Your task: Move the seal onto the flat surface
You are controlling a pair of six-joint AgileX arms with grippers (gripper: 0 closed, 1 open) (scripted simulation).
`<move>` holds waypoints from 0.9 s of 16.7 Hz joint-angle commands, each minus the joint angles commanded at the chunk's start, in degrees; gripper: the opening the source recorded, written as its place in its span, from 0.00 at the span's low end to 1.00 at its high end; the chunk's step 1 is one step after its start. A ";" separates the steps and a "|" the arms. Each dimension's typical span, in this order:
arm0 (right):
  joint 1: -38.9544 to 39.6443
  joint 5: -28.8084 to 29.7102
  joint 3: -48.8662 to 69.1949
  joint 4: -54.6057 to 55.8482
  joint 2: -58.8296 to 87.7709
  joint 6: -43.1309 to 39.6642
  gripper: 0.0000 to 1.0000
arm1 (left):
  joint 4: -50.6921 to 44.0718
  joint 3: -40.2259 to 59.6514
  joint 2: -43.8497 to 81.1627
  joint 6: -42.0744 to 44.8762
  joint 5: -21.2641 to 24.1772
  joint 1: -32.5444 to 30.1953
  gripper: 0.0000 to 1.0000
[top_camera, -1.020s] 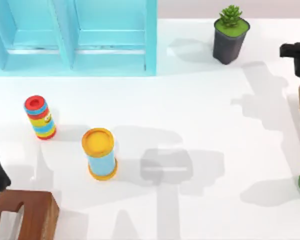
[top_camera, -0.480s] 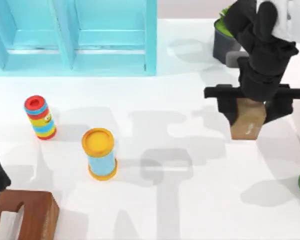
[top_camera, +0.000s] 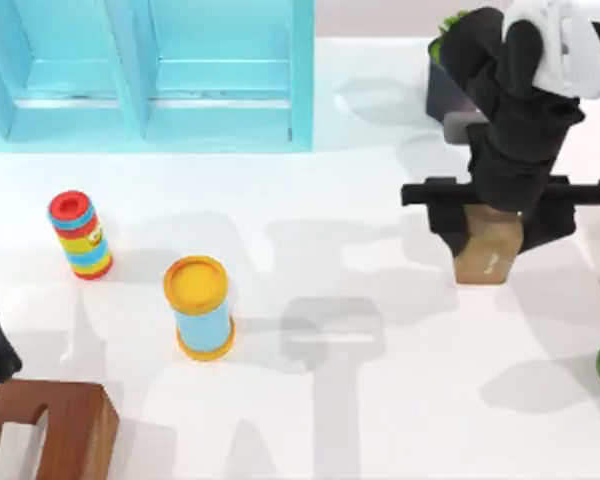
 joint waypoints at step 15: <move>0.10 0.21 -4.53 6.83 2.21 0.22 0.53 | 0.00 0.00 0.00 0.00 0.00 0.00 1.00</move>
